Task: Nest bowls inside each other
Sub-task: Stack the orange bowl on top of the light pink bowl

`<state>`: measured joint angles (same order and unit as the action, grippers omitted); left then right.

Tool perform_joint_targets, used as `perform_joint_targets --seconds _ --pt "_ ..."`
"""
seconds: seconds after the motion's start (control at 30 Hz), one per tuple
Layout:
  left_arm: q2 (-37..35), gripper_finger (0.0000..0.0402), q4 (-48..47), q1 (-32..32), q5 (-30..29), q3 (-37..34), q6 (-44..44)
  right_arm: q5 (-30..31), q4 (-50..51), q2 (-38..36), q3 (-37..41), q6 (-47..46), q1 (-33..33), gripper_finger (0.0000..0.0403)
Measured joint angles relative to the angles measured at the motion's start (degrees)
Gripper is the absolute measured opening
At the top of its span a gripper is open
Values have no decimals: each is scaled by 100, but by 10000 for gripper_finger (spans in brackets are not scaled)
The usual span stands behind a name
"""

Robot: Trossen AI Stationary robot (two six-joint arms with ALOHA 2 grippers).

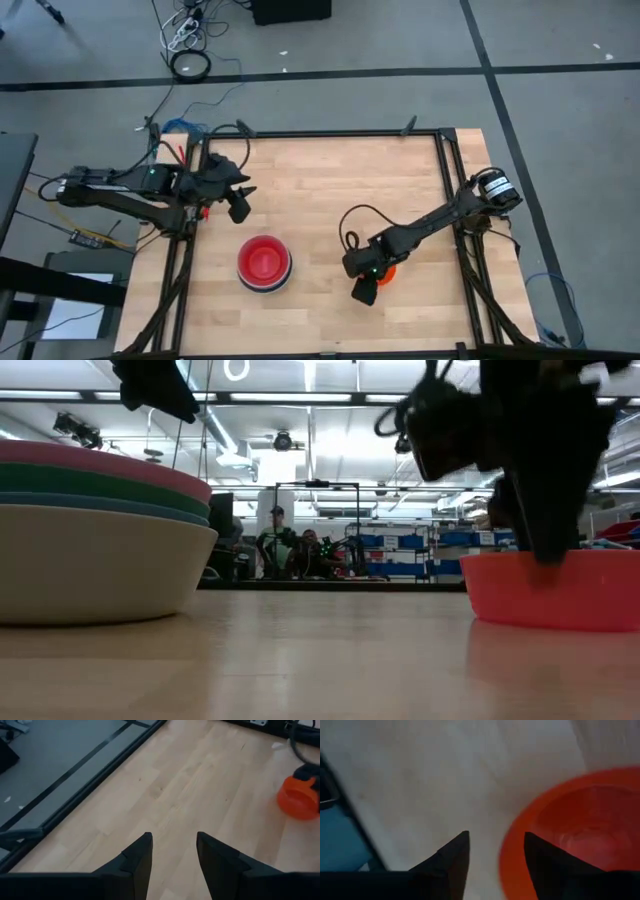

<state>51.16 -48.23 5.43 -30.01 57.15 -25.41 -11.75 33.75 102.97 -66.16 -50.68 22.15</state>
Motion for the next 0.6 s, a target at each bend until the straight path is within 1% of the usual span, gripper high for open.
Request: perform_joint_targets --seconds 0.13,0.2,0.27,0.3,0.4,0.43,0.53,0.6 --pt "-2 163 439 0 -19 -189 136 423 -720 1 490 -3 -18 166" --pt "0 163 560 0 -20 -209 185 444 -959 -5 697 60 -86 153" --pt "-7 163 643 0 -26 -198 260 424 -1142 -12 756 168 -141 125" --pt "-7 163 700 0 -28 -195 278 398 -1108 -10 751 285 -167 104" --pt "-59 163 882 0 -29 -191 368 397 -627 -8 458 740 -224 28" --pt "-80 163 941 0 -32 -187 405 419 -285 -8 272 902 -230 16" --pt "-118 163 991 0 -32 -182 413 871 1010 2 -413 1219 -231 7" --pt "-128 163 1024 0 -30 -182 418 1298 1499 14 -920 1671 -229 2"
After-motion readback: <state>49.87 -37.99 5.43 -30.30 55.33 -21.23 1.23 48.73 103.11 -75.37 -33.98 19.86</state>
